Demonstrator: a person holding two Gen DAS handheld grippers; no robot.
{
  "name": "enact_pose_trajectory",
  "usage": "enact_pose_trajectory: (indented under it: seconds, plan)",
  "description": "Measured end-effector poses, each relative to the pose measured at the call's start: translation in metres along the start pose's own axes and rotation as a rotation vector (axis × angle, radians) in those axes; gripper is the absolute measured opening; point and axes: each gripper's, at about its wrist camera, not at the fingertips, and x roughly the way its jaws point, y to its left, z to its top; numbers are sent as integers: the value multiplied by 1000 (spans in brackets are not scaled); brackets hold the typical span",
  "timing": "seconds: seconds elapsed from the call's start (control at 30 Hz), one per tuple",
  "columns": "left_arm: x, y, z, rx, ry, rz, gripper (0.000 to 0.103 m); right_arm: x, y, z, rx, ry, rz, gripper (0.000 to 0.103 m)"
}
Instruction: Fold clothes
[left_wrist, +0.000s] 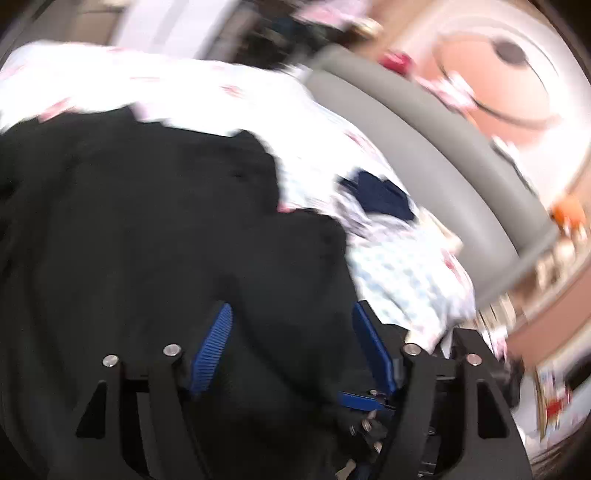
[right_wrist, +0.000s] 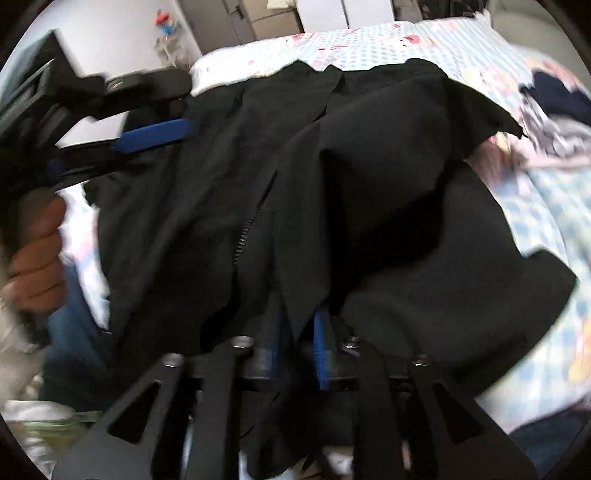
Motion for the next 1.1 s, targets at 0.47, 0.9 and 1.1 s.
enact_pose_trajectory:
  seconds: [0.47, 0.9, 1.1]
  plan:
    - [121, -43, 32, 93, 195, 58, 2, -18, -89, -34, 364, 42, -249, 66]
    - [-63, 75, -120, -328, -3, 301, 47, -36, -93, -20, 293, 7, -392, 41]
    - [-87, 8, -108, 32, -164, 735, 58, -79, -101, -25, 397, -74, -324, 60]
